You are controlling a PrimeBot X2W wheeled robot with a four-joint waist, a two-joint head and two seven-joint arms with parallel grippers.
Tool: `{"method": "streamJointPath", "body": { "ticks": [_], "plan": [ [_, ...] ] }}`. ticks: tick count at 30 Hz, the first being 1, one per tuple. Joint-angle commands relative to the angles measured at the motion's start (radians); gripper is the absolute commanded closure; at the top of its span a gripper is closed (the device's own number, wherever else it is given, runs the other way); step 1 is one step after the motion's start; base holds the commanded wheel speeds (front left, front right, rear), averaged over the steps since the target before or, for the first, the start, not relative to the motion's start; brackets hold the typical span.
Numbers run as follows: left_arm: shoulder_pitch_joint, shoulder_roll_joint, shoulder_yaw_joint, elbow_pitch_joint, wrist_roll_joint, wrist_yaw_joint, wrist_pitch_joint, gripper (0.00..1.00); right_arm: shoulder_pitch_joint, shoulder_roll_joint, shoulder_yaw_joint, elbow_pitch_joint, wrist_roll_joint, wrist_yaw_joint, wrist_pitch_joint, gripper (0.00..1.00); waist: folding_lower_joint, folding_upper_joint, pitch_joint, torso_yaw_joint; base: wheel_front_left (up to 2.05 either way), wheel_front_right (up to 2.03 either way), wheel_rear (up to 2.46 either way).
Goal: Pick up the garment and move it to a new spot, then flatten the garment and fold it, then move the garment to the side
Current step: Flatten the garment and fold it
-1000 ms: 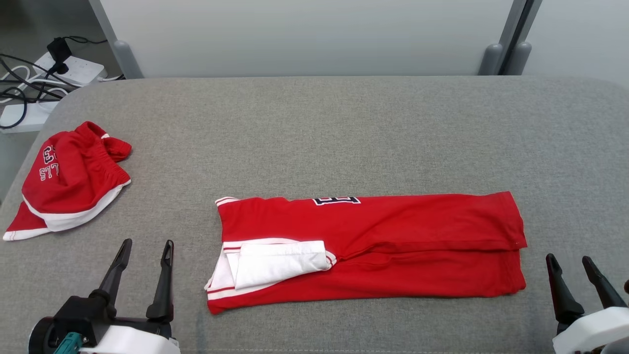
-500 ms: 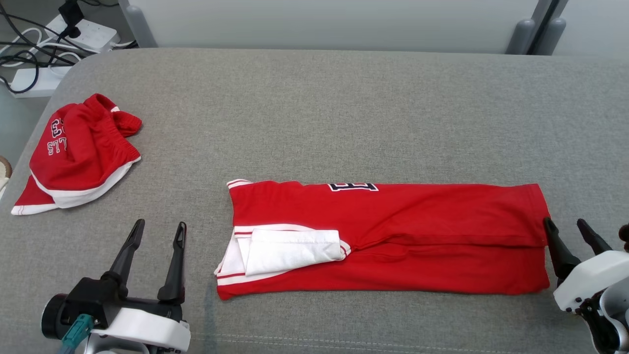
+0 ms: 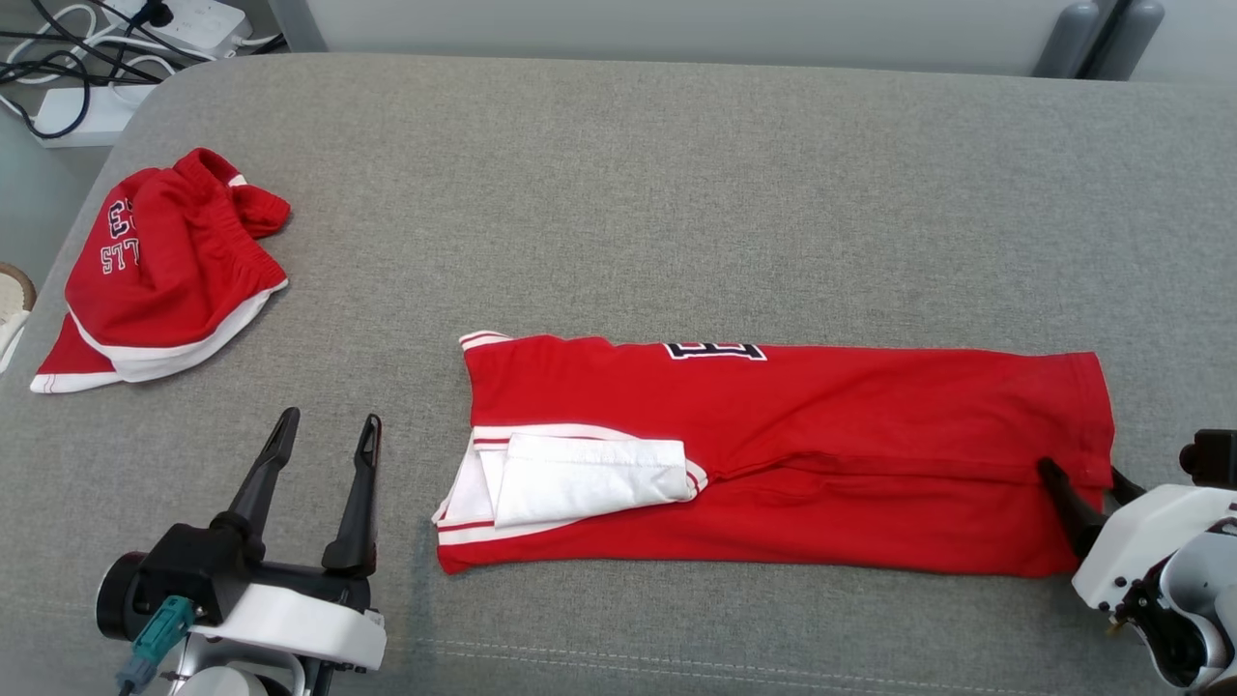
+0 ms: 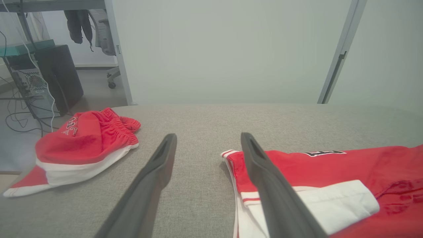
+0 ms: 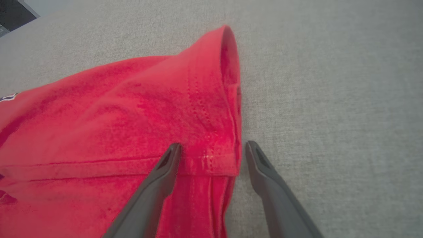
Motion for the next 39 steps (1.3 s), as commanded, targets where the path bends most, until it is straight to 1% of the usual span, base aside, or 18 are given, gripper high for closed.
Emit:
{"method": "streamJointPath", "body": {
  "ticks": [1, 4, 5, 6, 7, 10, 13, 19, 20, 26, 29, 34, 39],
  "plan": [
    [-0.046, 0.014, 0.044, -0.015, 0.009, -0.004, -0.009, 0.0, -0.015, -0.022, 0.024, -0.005, 0.01, 0.004, 0.011, 0.0, 0.0, 0.0, 0.002, 0.0, 0.0, 0.0, 0.0],
    [-0.049, 0.005, 0.052, -0.009, 0.018, -0.014, -0.009, 0.0, -0.025, -0.016, 0.048, 0.011, 0.031, 0.004, 0.033, 0.0, 0.0, 0.0, 0.004, -0.001, 0.0, 0.0, 0.0],
    [-0.051, 0.002, 0.055, -0.007, 0.02, -0.017, -0.009, 0.0, -0.029, -0.015, 0.058, 0.009, 0.035, 0.004, 0.033, 0.43, 0.0, 0.0, 0.005, -0.002, 0.0, 0.0, 0.0],
    [-0.053, -0.001, 0.058, -0.005, 0.023, -0.021, -0.009, 0.0, -0.034, -0.014, 0.062, 0.012, 0.041, 0.004, 0.031, 0.77, 0.0, 0.0, 0.007, -0.003, 0.0, 0.0, 0.0],
    [-0.054, -0.004, 0.06, -0.004, 0.026, -0.024, -0.009, 0.0, -0.039, -0.013, 0.067, 0.012, 0.046, 0.004, 0.028, 1.0, 0.0, 0.0, 0.008, -0.003, 0.0, 0.0, 0.0],
    [-0.059, -0.013, 0.07, 0.0, 0.033, -0.033, -0.009, 0.0, -0.049, -0.013, 0.08, 0.012, 0.062, 0.004, 0.014, 1.0, 0.0, 0.0, 0.01, -0.007, 0.0, 0.0, 0.0],
    [-0.061, -0.021, 0.079, 0.002, 0.042, -0.041, -0.009, 0.0, -0.053, -0.027, 0.073, 0.025, 0.08, 0.004, -0.006, 1.0, 0.0, 0.0, 0.011, -0.012, 0.0, 0.0, 0.0],
    [-0.062, -0.036, 0.098, 0.006, 0.057, -0.053, -0.009, 0.0, -0.03, -0.084, 0.017, 0.069, 0.122, 0.004, -0.056, 1.0, 0.0, 0.0, 0.009, -0.027, 0.0, 0.0, 0.0],
    [-0.062, -0.036, 0.098, 0.006, 0.057, -0.053, -0.009, 0.0, -0.03, -0.084, 0.017, 0.069, 0.122, 0.004, -0.056, 1.0, 0.0, 0.0, 0.009, -0.027, 0.0, 0.0, 0.0],
    [-0.062, -0.046, 0.114, 0.009, 0.069, -0.066, -0.009, 0.0, -0.006, -0.146, -0.047, 0.111, 0.139, 0.004, -0.104, 1.0, 0.0, 0.0, 0.01, -0.053, 0.0, 0.0, 0.0],
    [-0.064, -0.051, 0.121, 0.012, 0.074, -0.072, -0.009, 0.0, -0.014, -0.156, -0.055, 0.117, 0.136, 0.004, -0.109, 1.0, 0.0, 0.0, 0.009, -0.068, 0.0, 0.0, 0.0],
    [-0.055, -0.053, 0.144, 0.013, 0.082, -0.077, -0.009, 0.0, -0.049, -0.14, -0.024, 0.07, 0.115, 0.004, -0.104, 1.0, 0.0, 0.0, 0.002, -0.101, 0.0, 0.0, 0.0],
    [-0.05, -0.059, 0.152, 0.014, 0.091, -0.084, -0.009, 0.0, -0.071, -0.125, 0.012, -0.056, 0.064, 0.004, -0.122, 1.0, 0.0, 0.0, -0.012, -0.117, 0.0, 0.0, 0.0]
  ]
}}
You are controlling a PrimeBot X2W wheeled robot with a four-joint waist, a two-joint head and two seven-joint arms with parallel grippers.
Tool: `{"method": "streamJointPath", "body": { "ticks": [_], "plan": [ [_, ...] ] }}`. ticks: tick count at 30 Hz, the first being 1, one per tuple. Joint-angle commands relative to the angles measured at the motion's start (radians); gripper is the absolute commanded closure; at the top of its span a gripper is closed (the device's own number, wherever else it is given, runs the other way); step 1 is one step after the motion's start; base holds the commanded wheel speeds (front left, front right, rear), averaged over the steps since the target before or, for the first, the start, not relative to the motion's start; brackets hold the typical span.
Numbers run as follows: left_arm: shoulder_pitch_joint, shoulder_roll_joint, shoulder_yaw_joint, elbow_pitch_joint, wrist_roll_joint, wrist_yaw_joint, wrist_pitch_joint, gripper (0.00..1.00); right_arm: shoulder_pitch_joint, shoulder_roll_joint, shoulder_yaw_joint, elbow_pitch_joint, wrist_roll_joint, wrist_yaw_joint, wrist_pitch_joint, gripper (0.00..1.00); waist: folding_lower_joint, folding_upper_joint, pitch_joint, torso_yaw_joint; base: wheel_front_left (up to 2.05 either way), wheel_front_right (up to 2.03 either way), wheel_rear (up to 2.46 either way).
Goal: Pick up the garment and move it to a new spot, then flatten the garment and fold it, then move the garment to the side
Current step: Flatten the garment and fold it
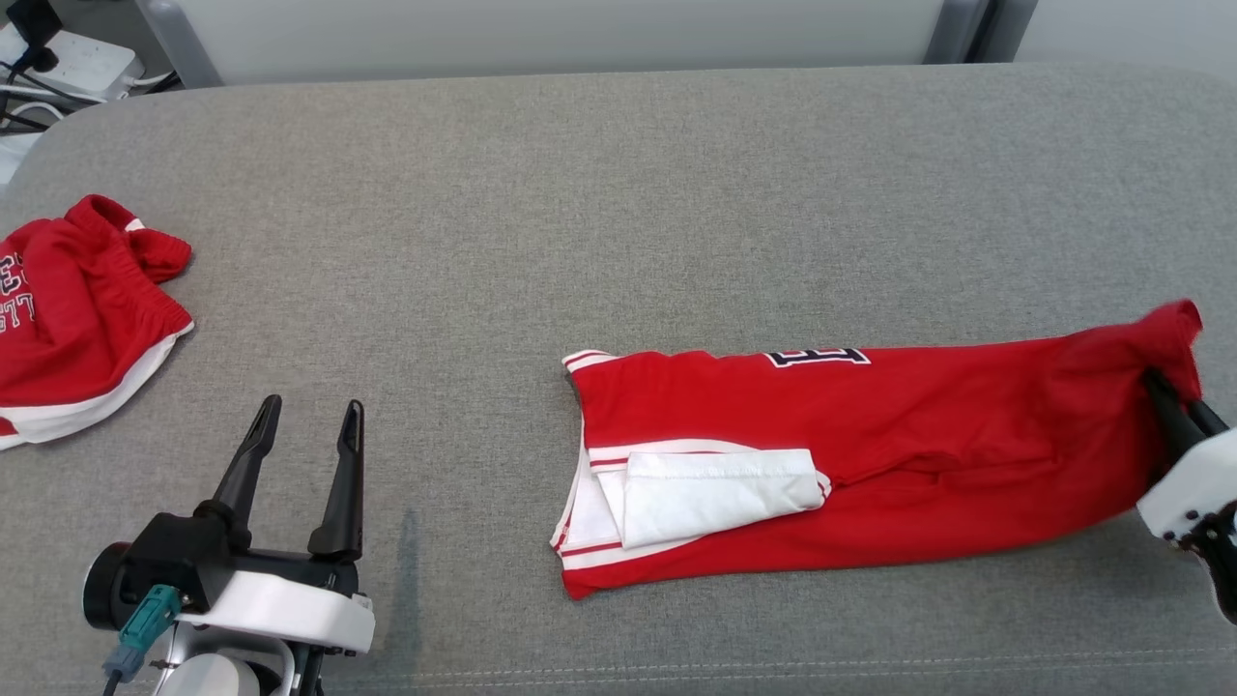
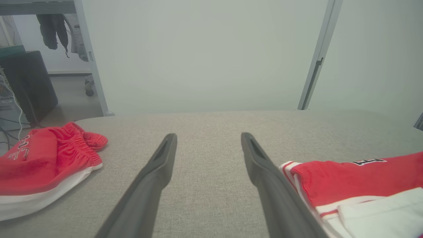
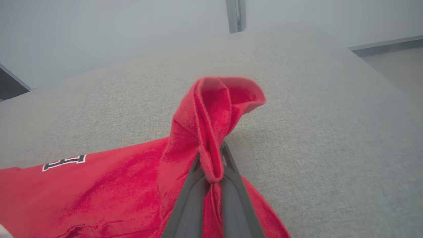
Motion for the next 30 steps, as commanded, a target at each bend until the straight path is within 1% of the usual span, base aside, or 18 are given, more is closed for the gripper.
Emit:
{"method": "streamJointPath", "body": {
  "ticks": [1, 5, 7, 10, 14, 17, 20, 25, 26, 27, 30],
  "plan": [
    [-0.028, 0.011, 0.041, -0.02, 0.012, -0.004, -0.009, 0.0, -0.016, -0.01, 0.018, -0.066, -0.017, 0.0, -0.013, 1.0, 0.0, -0.0001, -0.006, -0.006, 0.0, 0.0, 0.0],
    [-0.026, 0.005, 0.042, -0.016, 0.017, -0.008, -0.009, 0.0, -0.013, 0.04, 0.032, -0.223, -0.059, 0.0, 0.012, 1.0, 0.0, -0.0001, -0.015, -0.008, 0.0, 0.0, 0.0],
    [-0.025, 0.002, 0.04, -0.013, 0.02, -0.011, -0.009, 0.0, -0.004, 0.078, 0.037, -0.298, -0.092, 0.0, 0.031, 1.0, 0.0, -0.0001, -0.019, -0.006, 0.0, 0.0, 0.0],
    [-0.023, -0.003, 0.039, -0.011, 0.023, -0.014, -0.009, 0.0, 0.015, 0.156, 0.047, -0.391, -0.14, 0.0, 0.066, 1.0, 0.0, -0.0001, -0.024, 0.001, 0.0, 0.0, 0.0],
    [-0.021, -0.01, 0.038, -0.011, 0.027, -0.018, -0.009, 0.0, 0.047, 0.291, 0.066, -0.461, -0.183, 0.0, 0.106, 1.0, 0.0, -0.0001, -0.032, 0.018, 0.0, 0.0, 0.0],
    [-0.021, -0.015, 0.037, -0.011, 0.029, -0.02, -0.009, 0.0, 0.063, 0.363, 0.094, -0.469, -0.213, 0.0, 0.121, 1.0, 0.0, -0.0001, -0.031, 0.031, 0.0, 0.0, 0.0],
    [-0.024, -0.02, 0.034, -0.01, 0.031, -0.023, -0.009, 0.0, 0.065, 0.396, 0.129, -0.448, -0.23, 0.0, 0.112, 1.0, 0.0, -0.0001, -0.026, 0.044, 0.0, 0.0, 0.0],
    [-0.029, -0.026, 0.031, -0.005, 0.034, -0.026, -0.009, 0.0, 0.05, 0.407, 0.172, -0.397, -0.215, 0.0, 0.079, 1.0, 0.0, -0.0001, -0.02, 0.059, 0.0, 0.0, 0.0],
    [-0.031, -0.029, 0.031, -0.002, 0.035, -0.027, -0.009, 0.0, 0.04, 0.408, 0.206, -0.376, -0.18, 0.0, 0.056, 1.0, 0.0, -0.0001, -0.016, 0.066, 0.0, 0.0, 0.0],
    [-0.031, -0.029, 0.031, -0.002, 0.035, -0.027, -0.009, 0.0, 0.04, 0.408, 0.206, -0.376, -0.18, 0.0, 0.056, 1.0, 0.0, -0.0001, -0.016, 0.066, 0.0, 0.0, 0.0],
    [-0.036, -0.033, 0.03, 0.0, 0.037, -0.029, -0.009, 0.0, 0.019, 0.408, 0.249, -0.339, -0.146, 0.0, 0.023, 1.0, 0.0, -0.0001, -0.01, 0.075, 0.0, 0.0, 0.0]
  ]
}}
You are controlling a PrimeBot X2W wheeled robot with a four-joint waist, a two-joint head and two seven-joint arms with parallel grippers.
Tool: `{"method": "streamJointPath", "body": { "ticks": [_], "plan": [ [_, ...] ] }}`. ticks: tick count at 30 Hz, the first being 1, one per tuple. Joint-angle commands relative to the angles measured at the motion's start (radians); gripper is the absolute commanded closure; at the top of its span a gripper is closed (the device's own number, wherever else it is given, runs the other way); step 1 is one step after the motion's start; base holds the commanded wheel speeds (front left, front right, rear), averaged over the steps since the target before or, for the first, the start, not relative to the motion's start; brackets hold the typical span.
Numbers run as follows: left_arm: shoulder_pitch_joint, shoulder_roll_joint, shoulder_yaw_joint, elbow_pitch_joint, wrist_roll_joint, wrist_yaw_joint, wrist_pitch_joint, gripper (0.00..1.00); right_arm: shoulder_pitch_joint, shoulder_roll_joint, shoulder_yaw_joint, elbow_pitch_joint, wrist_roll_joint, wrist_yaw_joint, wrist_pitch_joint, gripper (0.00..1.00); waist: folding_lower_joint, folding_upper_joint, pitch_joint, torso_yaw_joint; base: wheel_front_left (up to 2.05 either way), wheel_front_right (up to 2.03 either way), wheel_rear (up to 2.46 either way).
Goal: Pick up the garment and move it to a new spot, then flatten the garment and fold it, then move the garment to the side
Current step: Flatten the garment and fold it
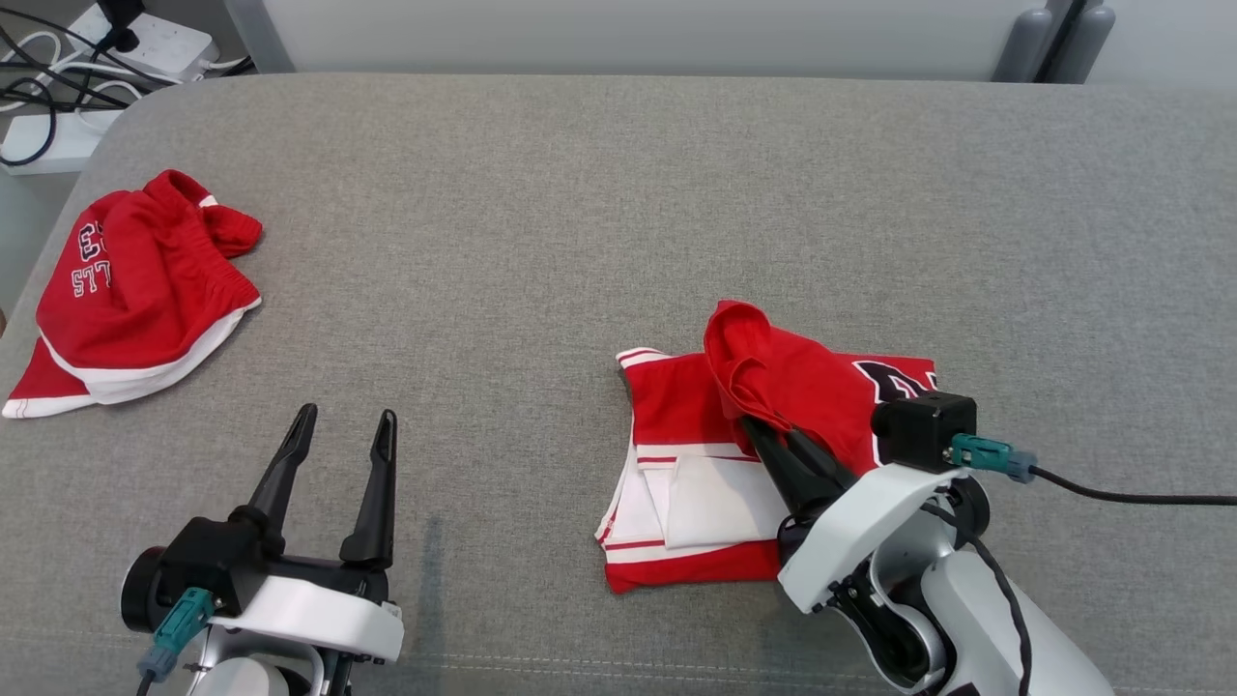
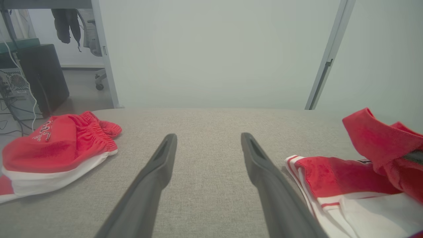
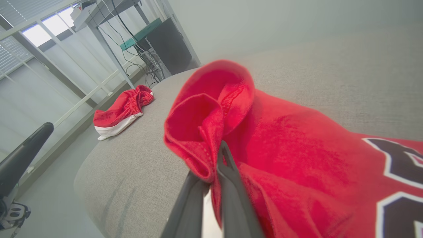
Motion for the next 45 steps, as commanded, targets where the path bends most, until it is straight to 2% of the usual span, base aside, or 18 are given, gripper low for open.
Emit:
{"method": "streamJointPath", "body": {
  "ticks": [1, 12, 13, 14, 15, 19, 24, 28, 32, 36, 37, 41, 45],
  "plan": [
    [-0.04, 0.013, 0.032, -0.021, 0.015, -0.004, -0.009, 0.0, -0.039, 0.014, 0.036, -0.006, 0.018, 0.0, -0.024, 1.0, 0.0, -0.0001, 0.003, 0.005, 0.0, 0.0, 0.0],
    [-0.062, 0.001, 0.027, -0.014, 0.022, -0.011, -0.009, 0.0, -0.123, 0.014, 0.174, 0.093, 0.101, 0.0, -0.077, 1.0, 0.0, -0.0001, 0.027, 0.025, 0.0, 0.0, 0.0],
    [-0.064, 0.0, 0.027, -0.013, 0.023, -0.012, -0.009, 0.0, -0.128, 0.014, 0.185, 0.101, 0.11, 0.0, -0.079, 0.71, 0.0, -0.0001, 0.029, 0.026, 0.0, 0.0, 0.0],
    [-0.065, 0.0, 0.028, -0.012, 0.023, -0.012, -0.009, 0.0, -0.134, 0.014, 0.193, 0.109, 0.117, 0.0, -0.084, 0.25, 0.0, -0.0001, 0.03, 0.027, 0.0, 0.0, 0.0],
    [-0.067, -0.001, 0.028, -0.011, 0.024, -0.013, -0.009, 0.0, -0.14, 0.014, 0.2, 0.116, 0.121, 0.0, -0.09, 0.0, 0.0, -0.0001, 0.031, 0.027, 0.0, 0.0, 0.0],
    [-0.07, -0.004, 0.032, -0.007, 0.026, -0.015, -0.009, 0.0, -0.162, 0.014, 0.273, 0.094, 0.179, 0.0, -0.115, 0.0, 0.0, -0.0001, 0.033, 0.025, 0.0, 0.0, 0.0],
    [-0.07, -0.006, 0.034, -0.004, 0.025, -0.017, -0.009, 0.0, -0.175, 0.014, 0.369, -0.007, 0.257, 0.0, -0.138, 0.0, 0.0, -0.0001, 0.031, 0.019, 0.0, 0.0, 0.0],
    [-0.067, -0.007, 0.044, -0.005, 0.03, -0.018, -0.009, 0.0, -0.194, 0.014, 0.374, -0.077, 0.228, 0.0, -0.201, 0.0, 0.0, -0.0001, 0.027, 0.009, 0.0, 0.0, 0.0],
    [-0.059, -0.007, 0.057, -0.009, 0.036, -0.019, -0.009, 0.0, -0.179, -0.027, 0.269, -0.115, 0.111, 0.0, -0.246, 0.0, 0.0, -0.0001, 0.016, -0.002, 0.0, 0.0, 0.0],
    [-0.048, -0.005, 0.073, -0.014, 0.042, -0.016, -0.009, 0.0, -0.108, -0.092, 0.097, -0.158, -0.017, 0.0, -0.262, 0.0, 0.0, -0.0001, 0.002, -0.015, 0.0, 0.0, 0.0],
    [-0.048, -0.005, 0.073, -0.014, 0.042, -0.016, -0.009, 0.0, -0.108, -0.092, 0.097, -0.158, -0.017, 0.0, -0.262, 0.0, 0.0, -0.0001, 0.002, -0.015, 0.0, 0.0, 0.0],
    [-0.039, -0.003, 0.083, -0.014, 0.048, -0.014, -0.009, 0.0, -0.022, -0.141, -0.063, -0.181, -0.133, 0.0, -0.266, 0.0, 0.0, -0.0001, -0.011, -0.025, 0.0, 0.0, 0.0],
    [-0.033, 0.001, 0.09, -0.011, 0.056, -0.011, -0.009, 0.0, 0.068, -0.164, -0.201, -0.202, -0.232, 0.0, -0.267, 0.0, 0.0, -0.0001, -0.029, -0.035, 0.0, 0.0, 0.0]
  ]
}}
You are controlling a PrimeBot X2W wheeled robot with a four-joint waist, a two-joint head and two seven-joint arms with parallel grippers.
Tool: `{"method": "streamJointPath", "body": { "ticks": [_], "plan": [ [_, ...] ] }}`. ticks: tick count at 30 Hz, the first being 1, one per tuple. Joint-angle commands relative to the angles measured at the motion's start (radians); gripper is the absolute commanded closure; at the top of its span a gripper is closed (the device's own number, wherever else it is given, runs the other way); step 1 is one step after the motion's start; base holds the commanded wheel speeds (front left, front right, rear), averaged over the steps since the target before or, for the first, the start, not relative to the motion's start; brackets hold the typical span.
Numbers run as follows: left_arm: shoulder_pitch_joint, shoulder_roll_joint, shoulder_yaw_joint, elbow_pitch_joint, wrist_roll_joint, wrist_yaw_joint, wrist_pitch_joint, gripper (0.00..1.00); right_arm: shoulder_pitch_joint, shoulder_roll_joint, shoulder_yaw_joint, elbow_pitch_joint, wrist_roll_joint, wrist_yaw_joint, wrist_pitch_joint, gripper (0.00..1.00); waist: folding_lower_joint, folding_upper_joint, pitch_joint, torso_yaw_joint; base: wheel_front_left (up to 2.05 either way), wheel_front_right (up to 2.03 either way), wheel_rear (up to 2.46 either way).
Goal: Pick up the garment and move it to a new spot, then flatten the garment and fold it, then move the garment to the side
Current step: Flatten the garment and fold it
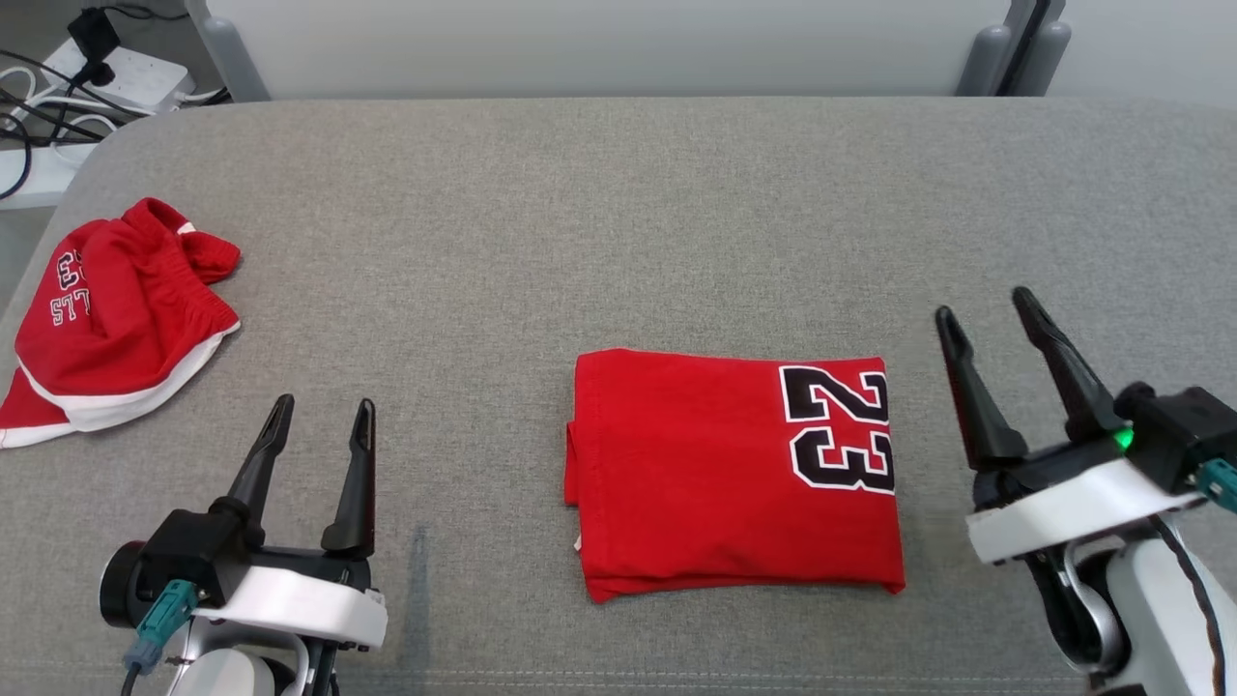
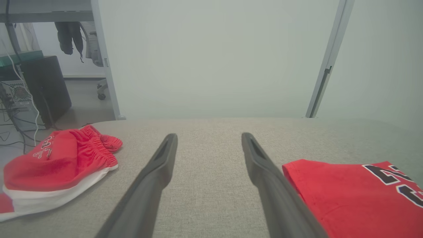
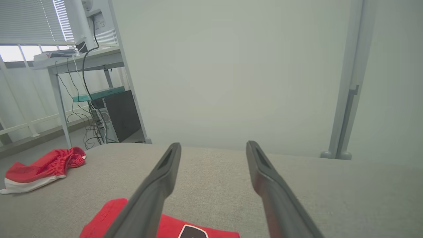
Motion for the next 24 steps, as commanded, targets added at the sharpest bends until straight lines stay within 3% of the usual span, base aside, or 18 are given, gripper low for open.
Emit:
{"method": "streamJointPath", "body": {
  "ticks": [1, 9, 24],
  "plan": [
    [-0.011, 0.022, 0.036, -0.024, 0.012, 0.004, -0.009, 0.0, 0.031, -0.004, -0.011, -0.038, -0.024, 0.0, -0.013, 0.0, 0.0, 0.0, -0.01, -0.005, 0.0, 0.0, 0.0],
    [0.024, 0.033, 0.042, -0.024, 0.026, 0.011, -0.009, 0.0, 0.202, 0.014, -0.121, -0.026, -0.082, 0.0, -0.013, 0.0, 0.0, 0.0, -0.06, -0.026, 0.0, 0.0, 0.0],
    [0.063, 0.046, 0.039, -0.035, 0.018, 0.023, -0.001, 0.0, 0.269, 0.053, -0.143, 0.015, -0.082, 0.0, -0.013, 0.0, 0.0, 0.0, -0.096, -0.054, 0.0, 0.0, 0.0]
  ]
}}
